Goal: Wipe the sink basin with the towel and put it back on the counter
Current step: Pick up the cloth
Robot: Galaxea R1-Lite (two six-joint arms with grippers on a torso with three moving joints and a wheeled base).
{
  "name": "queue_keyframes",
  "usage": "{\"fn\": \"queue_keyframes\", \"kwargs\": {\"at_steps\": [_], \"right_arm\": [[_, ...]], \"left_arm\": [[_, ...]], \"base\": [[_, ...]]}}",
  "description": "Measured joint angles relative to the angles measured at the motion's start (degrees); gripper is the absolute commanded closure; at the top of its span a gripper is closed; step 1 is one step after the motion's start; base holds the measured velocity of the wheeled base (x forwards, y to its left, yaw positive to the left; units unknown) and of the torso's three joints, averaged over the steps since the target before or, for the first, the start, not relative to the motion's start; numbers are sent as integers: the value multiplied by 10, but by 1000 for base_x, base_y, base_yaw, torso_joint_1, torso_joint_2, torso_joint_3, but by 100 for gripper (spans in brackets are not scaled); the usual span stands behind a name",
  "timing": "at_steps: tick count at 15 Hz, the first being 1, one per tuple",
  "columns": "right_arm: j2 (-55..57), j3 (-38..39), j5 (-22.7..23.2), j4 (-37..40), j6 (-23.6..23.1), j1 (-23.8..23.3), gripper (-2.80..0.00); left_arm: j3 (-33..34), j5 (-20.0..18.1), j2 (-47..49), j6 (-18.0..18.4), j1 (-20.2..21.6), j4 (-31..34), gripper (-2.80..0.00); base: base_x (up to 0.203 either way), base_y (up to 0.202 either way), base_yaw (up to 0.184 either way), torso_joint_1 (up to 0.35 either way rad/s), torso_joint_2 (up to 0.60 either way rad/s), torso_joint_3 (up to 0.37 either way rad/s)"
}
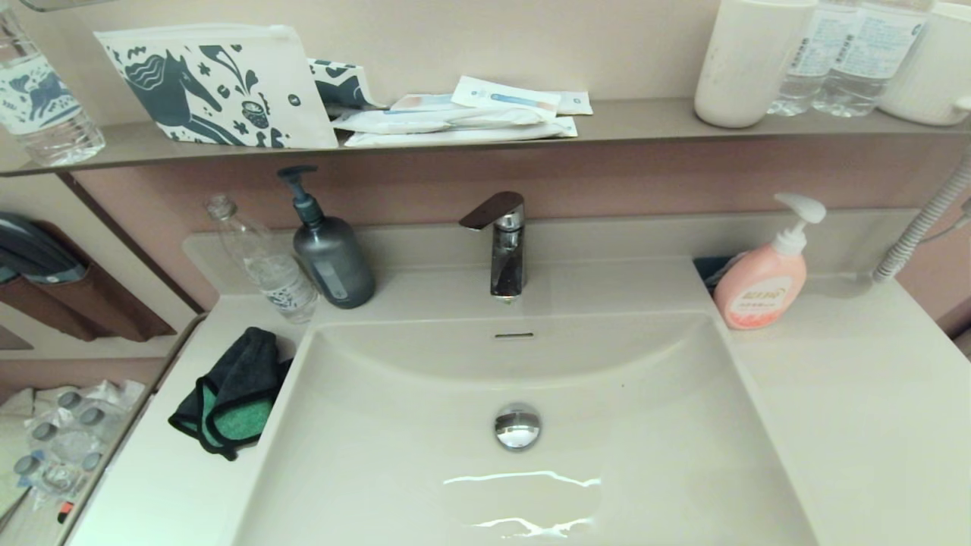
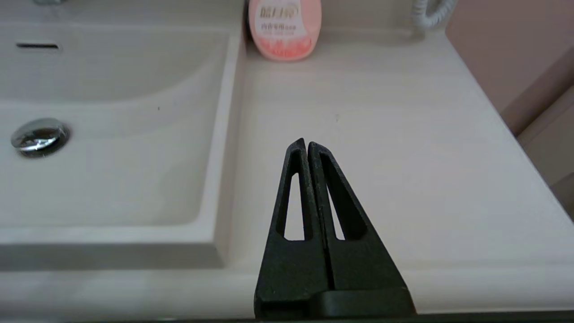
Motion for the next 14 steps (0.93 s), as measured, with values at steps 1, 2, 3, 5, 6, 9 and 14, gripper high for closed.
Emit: {"fn": "queue_keyframes", "kwargs": {"at_steps": [1, 2, 3, 5, 6, 9, 14], "right_arm": [[0, 7, 0, 0, 0, 0, 0], [0, 10, -1, 4, 1, 0, 0], [0, 11, 0, 8, 2, 0, 0], [0, 14, 0, 26, -5, 0, 0], [0, 14, 0, 38, -13, 0, 0], [0, 15, 0, 45, -14, 0, 0], [0, 14, 0, 44, 5, 0, 0]], "left_arm": [[0, 0, 0, 0, 0, 0, 0], [0, 0, 0, 0, 0, 0, 0], [0, 0, 0, 0, 0, 0, 0], [0, 0, 0, 0, 0, 0, 0], [0, 0, 0, 0, 0, 0, 0], [0, 0, 0, 0, 0, 0, 0], [0, 0, 0, 0, 0, 0, 0]], "base": [[0, 0, 0, 0, 0, 0], [0, 0, 0, 0, 0, 0], [0, 0, 0, 0, 0, 0], [0, 0, 0, 0, 0, 0], [0, 0, 0, 0, 0, 0], [0, 0, 0, 0, 0, 0], [0, 0, 0, 0, 0, 0]]}}
